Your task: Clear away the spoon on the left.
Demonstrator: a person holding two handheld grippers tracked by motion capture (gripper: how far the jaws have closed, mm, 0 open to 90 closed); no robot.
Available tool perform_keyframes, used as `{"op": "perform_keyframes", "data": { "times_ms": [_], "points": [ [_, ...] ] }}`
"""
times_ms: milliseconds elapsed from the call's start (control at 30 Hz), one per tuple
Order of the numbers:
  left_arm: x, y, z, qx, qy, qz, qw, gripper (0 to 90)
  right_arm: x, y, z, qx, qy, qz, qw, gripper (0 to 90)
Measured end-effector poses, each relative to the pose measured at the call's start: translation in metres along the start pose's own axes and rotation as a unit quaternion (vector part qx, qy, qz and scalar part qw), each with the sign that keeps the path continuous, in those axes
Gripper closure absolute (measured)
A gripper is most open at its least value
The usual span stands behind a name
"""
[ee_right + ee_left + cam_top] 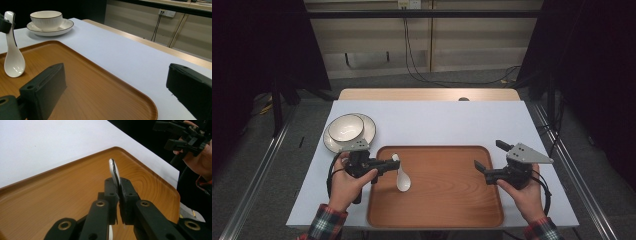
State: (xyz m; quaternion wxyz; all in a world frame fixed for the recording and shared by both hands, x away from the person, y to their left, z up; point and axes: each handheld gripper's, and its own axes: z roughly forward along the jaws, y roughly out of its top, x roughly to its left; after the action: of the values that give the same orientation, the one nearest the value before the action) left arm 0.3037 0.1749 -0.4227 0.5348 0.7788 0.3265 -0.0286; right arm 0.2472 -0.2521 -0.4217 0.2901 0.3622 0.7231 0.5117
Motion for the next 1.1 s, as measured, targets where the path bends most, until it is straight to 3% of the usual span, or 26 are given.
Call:
{"op": "perform_keyframes", "data": {
  "times_ms": [233,1100],
  "points": [
    [0.008,-0.005,0.007,0.0,0.03,0.004,0.9995,81.4,0.001,0.0,0.001,0.003,0.002,0.0,1.0,2.2],
    [0.014,-0.012,0.026,0.018,0.072,0.035,0.9966,75.4,0.003,-0.002,0.003,0.008,0.003,-0.001,1.0,2.1]
  ]
}}
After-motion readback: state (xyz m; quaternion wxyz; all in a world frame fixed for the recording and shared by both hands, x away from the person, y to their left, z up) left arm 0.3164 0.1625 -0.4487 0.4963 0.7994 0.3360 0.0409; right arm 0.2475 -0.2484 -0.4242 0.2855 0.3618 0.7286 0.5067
